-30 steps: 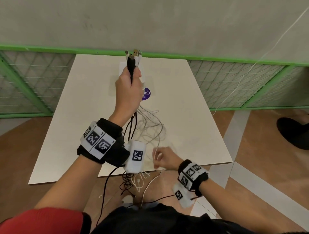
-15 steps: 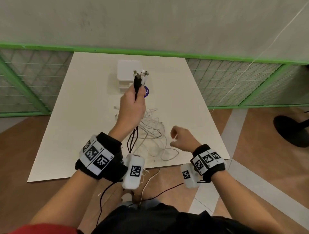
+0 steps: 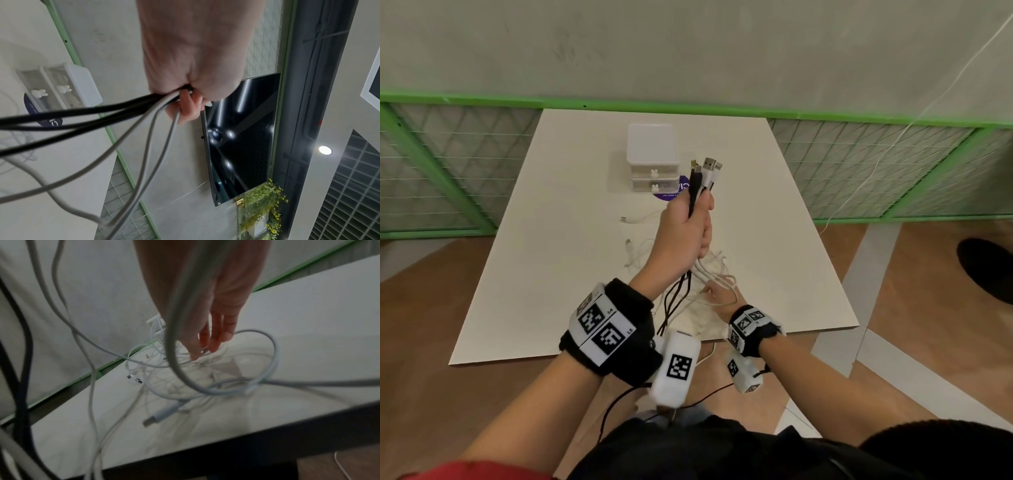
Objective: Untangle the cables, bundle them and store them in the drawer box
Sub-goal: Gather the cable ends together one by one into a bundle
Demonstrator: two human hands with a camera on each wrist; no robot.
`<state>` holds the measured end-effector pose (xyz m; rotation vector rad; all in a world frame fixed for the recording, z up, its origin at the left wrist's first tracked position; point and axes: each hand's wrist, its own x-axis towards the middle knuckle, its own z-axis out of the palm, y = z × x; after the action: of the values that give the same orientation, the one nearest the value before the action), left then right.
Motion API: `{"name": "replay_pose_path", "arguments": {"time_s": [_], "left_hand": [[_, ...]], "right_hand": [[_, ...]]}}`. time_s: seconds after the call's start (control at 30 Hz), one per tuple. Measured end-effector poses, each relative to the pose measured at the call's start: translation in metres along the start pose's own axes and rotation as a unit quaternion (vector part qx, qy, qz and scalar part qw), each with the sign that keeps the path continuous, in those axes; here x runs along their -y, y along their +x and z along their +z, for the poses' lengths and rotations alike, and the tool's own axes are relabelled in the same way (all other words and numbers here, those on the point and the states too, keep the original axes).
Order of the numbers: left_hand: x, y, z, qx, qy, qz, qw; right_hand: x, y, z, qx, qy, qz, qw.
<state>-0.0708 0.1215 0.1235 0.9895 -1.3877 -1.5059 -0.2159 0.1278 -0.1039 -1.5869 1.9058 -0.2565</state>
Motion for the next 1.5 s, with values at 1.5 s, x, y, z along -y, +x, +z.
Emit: {"name": "replay_pose_path", "arguments": {"time_s": [1.5], "left_hand": [[-0.007, 0.031, -0.063, -0.108, -0.01, 0.006, 0.994]], "right_hand": [[0.052, 0.08, -0.052, -0.044, -0.01, 0.044, 0.998]]}}
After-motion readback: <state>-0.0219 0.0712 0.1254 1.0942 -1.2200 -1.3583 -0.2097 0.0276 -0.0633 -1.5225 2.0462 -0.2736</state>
